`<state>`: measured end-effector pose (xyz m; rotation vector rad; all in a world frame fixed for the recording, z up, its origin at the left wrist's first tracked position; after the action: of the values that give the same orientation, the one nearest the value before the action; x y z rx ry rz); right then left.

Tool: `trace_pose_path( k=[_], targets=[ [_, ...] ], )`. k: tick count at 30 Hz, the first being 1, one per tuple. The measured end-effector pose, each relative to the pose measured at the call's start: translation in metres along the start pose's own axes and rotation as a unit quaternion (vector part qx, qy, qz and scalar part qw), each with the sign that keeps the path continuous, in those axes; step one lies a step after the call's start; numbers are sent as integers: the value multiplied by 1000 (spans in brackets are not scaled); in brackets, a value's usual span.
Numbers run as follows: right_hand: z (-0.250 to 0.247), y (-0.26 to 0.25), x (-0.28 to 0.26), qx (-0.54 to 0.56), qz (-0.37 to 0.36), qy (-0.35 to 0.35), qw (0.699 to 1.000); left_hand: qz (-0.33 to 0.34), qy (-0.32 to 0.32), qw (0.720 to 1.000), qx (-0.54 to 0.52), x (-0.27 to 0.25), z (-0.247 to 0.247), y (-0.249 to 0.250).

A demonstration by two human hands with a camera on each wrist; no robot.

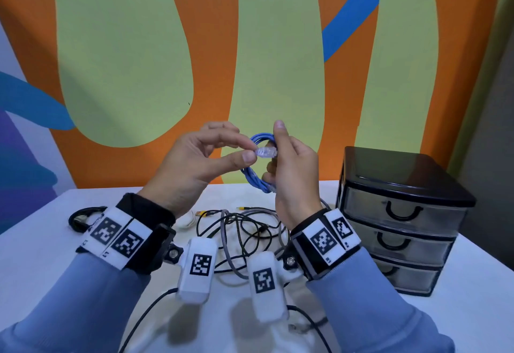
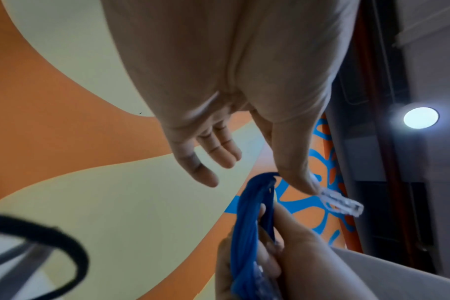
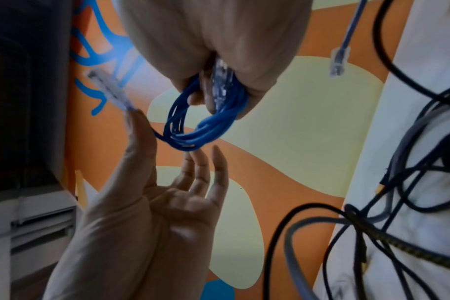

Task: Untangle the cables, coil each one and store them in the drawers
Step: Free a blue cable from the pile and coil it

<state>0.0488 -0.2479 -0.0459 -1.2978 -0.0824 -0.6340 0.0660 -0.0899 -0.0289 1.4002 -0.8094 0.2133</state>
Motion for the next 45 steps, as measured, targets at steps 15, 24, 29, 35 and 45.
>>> trace_pose_path(
  k=[15,24,29,35,45],
  targets=[
    [5,9,-8,-51,-102,-33,993,-54,126,983,122,2,11,-13],
    [7,19,-5,77,57,-69,993,-50,141,985,88,2,2,-12],
    [7,16,-5,116,83,-73,987,-105,95,990,15,2,0,-10],
    [4,16,-3,120,95,-73,985,-101,37,990,92,1,-6,-15],
    [10,20,-7,124,120,-159,972,-75,89,982,146,2,-11,-24]
  ],
)
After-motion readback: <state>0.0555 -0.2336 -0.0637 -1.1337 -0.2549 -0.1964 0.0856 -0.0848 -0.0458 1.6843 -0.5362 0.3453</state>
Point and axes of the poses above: each hand's wrist, its own x-axis towards the middle knuckle, its own z-axis out of the palm, y = z × x, the point moved 1 cm from there along x, towards the middle knuckle, and after that the axes turned 3 degrees about -x, right-handed, at the moved point
